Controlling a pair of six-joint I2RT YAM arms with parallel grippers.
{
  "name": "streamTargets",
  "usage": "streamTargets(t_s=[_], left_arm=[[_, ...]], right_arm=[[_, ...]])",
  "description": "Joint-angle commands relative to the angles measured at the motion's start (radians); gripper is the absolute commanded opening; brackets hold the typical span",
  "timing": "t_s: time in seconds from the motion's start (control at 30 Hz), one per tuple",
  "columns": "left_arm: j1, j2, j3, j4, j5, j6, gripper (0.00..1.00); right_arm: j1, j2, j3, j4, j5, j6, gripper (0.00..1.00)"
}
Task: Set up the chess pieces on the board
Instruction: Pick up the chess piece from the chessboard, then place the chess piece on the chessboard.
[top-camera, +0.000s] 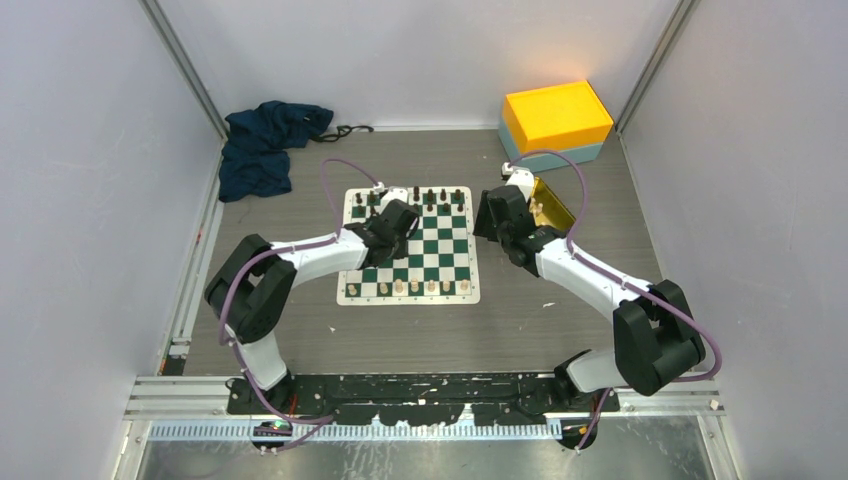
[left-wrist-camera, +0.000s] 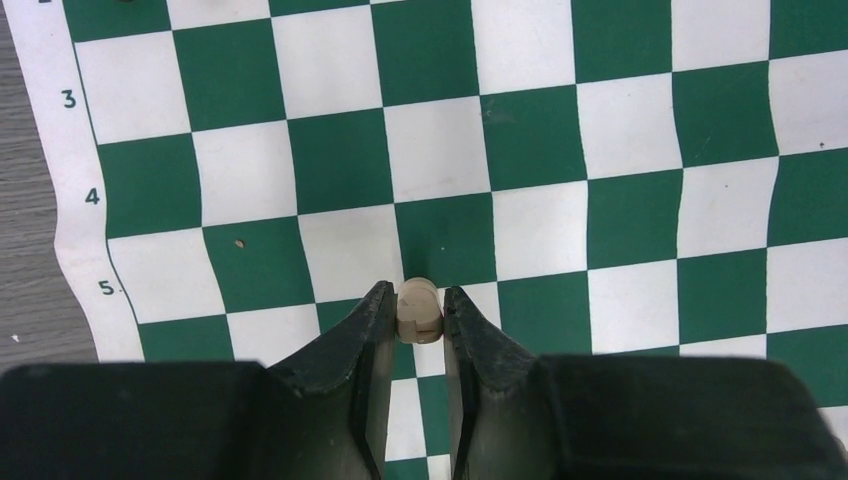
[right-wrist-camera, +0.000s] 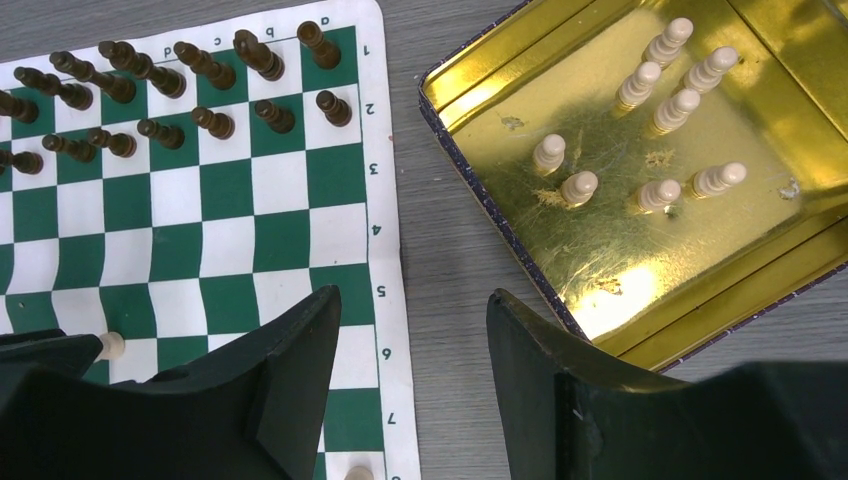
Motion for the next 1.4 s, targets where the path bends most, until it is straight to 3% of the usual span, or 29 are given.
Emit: streamTargets(t_s=[0.0, 0.33, 0.87, 1.37], left_arm=[[-0.004, -0.063, 0.004, 0.044, -0.037, 0.003, 0.22], [-0.004, -0.186, -0.003, -0.013, -0.070, 0.032, 0.22], [-0.010, -0.534, -0.279, -0.063, -0.089, -0.047, 0.22], [-0.038, -0.608, -0.419, -0.054, -0.076, -0.072, 0.22]], right_arm=[[-0.004, -0.007, 0.007, 0.045, 0.004, 0.013, 0.61], [-0.005, -0.003, 0.020, 0.038, -0.007, 0.015, 0.61], [-0.004, -0.031, 0.008, 0.027, -0.030, 0.036, 0.60], [-0.002, -0.029, -0.001, 0.033, -0.036, 0.045, 0.60]])
